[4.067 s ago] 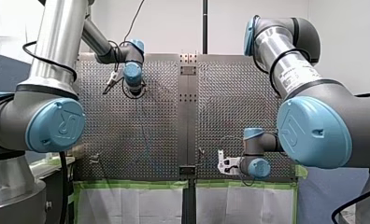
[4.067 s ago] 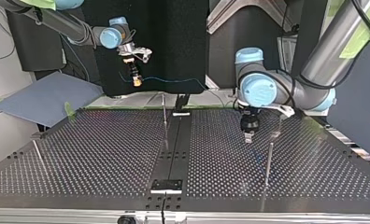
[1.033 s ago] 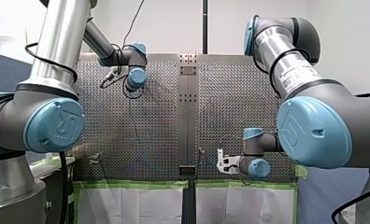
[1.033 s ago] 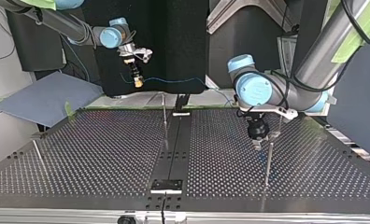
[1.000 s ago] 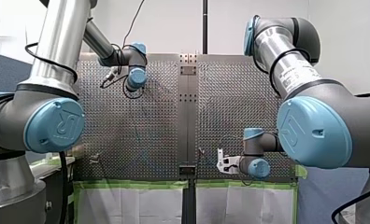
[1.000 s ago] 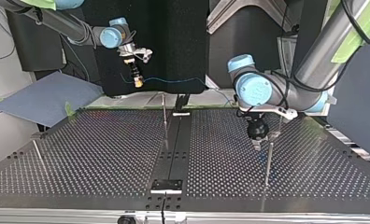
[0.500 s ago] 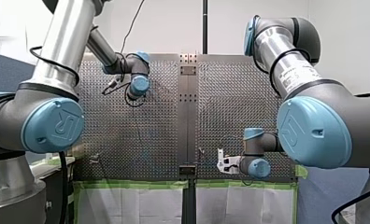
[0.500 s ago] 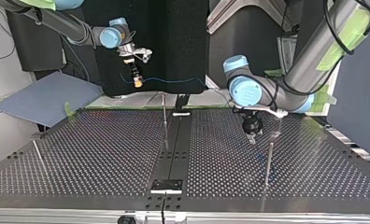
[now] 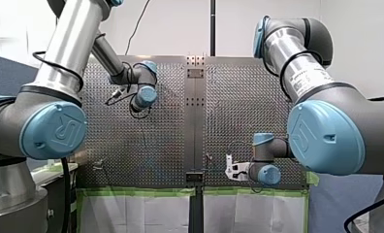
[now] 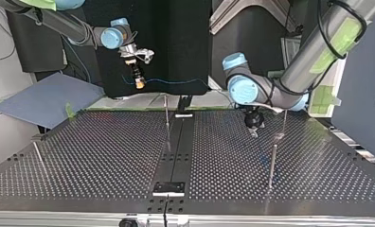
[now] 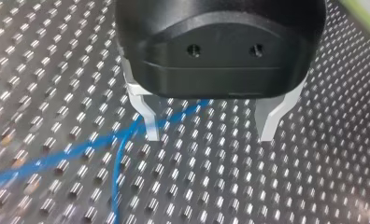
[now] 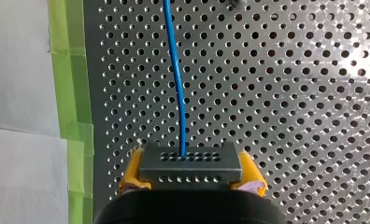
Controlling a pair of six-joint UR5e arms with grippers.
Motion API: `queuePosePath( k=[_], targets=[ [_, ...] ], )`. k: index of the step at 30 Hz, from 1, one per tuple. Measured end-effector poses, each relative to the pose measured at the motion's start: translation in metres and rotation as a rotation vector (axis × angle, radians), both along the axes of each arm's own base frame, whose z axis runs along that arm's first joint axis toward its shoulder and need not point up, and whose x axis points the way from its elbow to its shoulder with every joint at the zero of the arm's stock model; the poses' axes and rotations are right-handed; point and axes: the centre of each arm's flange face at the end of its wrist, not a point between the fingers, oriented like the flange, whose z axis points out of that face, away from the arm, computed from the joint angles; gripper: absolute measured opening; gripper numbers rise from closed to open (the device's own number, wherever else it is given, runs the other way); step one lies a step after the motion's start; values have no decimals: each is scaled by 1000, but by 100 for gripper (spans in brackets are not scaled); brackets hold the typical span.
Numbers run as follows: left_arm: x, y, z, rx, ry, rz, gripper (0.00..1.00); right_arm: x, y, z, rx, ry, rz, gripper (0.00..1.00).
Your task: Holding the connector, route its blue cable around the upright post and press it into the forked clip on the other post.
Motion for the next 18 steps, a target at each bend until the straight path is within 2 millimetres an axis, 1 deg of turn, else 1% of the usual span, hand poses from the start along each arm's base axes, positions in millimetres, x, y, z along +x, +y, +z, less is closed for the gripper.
queuePosePath(
  k=[3,7,18],
  targets=[
    [-2,-8,-13,5,20,-9,100,0,0,0,0,0,1,0],
    [-2,-14,-30,12,41,-10,100,1,1,0,0,0,2,0],
    [0,-14,-83,29,111,33,100,2,1,0,-2,-1,5,0]
  ],
)
